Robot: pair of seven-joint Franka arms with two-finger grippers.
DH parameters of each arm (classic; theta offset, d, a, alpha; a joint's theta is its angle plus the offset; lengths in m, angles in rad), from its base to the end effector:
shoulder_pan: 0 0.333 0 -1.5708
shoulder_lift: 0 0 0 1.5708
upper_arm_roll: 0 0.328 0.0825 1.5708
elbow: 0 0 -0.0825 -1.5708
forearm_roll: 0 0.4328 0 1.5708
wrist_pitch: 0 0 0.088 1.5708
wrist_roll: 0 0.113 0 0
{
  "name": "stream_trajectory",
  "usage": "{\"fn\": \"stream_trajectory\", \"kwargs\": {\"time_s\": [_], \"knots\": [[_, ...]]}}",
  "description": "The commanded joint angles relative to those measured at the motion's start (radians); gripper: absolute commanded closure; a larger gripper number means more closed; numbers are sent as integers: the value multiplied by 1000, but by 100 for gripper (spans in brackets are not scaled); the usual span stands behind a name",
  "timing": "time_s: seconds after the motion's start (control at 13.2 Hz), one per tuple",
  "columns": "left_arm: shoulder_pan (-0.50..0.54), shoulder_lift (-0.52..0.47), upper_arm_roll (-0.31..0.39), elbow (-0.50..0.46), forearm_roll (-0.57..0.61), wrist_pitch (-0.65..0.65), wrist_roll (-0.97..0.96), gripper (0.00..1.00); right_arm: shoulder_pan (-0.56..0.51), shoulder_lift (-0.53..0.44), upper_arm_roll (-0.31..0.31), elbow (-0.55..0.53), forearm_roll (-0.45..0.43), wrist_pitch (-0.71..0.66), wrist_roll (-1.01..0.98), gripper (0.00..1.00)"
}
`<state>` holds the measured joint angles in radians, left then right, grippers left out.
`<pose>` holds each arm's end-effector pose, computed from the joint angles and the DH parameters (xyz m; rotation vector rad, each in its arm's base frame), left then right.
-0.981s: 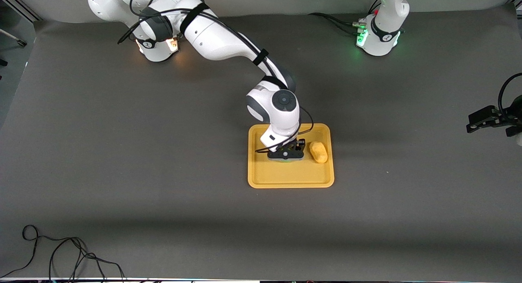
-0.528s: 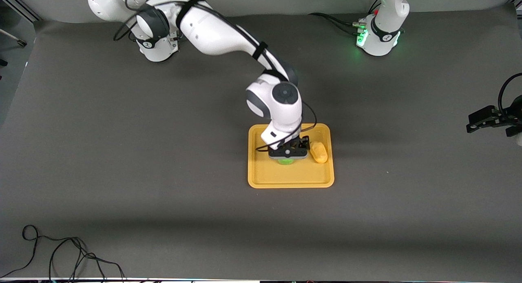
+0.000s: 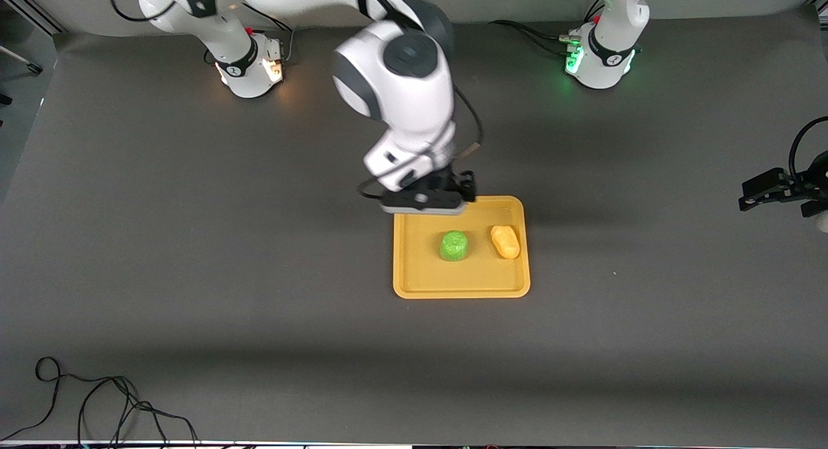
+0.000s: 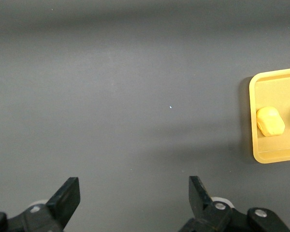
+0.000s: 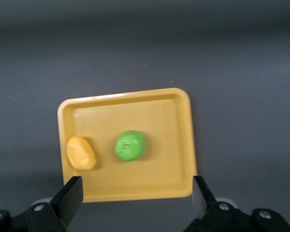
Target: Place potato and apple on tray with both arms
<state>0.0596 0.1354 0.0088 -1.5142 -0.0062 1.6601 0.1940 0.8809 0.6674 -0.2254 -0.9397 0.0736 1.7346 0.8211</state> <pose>0.6517 0.0436 0.5830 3.1318 -0.1963 0.0174 0.5917 0.5435 0.5129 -3.0788 0.1781 -0.2260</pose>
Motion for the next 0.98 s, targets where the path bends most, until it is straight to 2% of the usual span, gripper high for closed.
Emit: {"fn": "stream_trajectory", "kwargs": {"time_s": [0.0, 0.23, 0.45, 0.6, 0.91], "knots": [[5, -5, -4, -6, 5, 4, 16, 0, -69, -222, 1, -253, -11, -17, -127, 0], [5, -5, -3, -6, 5, 4, 18, 0, -218, -426, 12, -459, -11, -23, -307, 0], [5, -5, -3, -6, 5, 4, 16, 0, -403, -573, 38, -618, -11, -24, -501, 0], [3, -5, -4, -6, 5, 1, 18, 0, -556, -632, 84, -675, -11, -35, -617, 0], [3, -5, -4, -6, 5, -2, 18, 0, -770, -670, 97, -689, -14, -67, -821, 0]]}}
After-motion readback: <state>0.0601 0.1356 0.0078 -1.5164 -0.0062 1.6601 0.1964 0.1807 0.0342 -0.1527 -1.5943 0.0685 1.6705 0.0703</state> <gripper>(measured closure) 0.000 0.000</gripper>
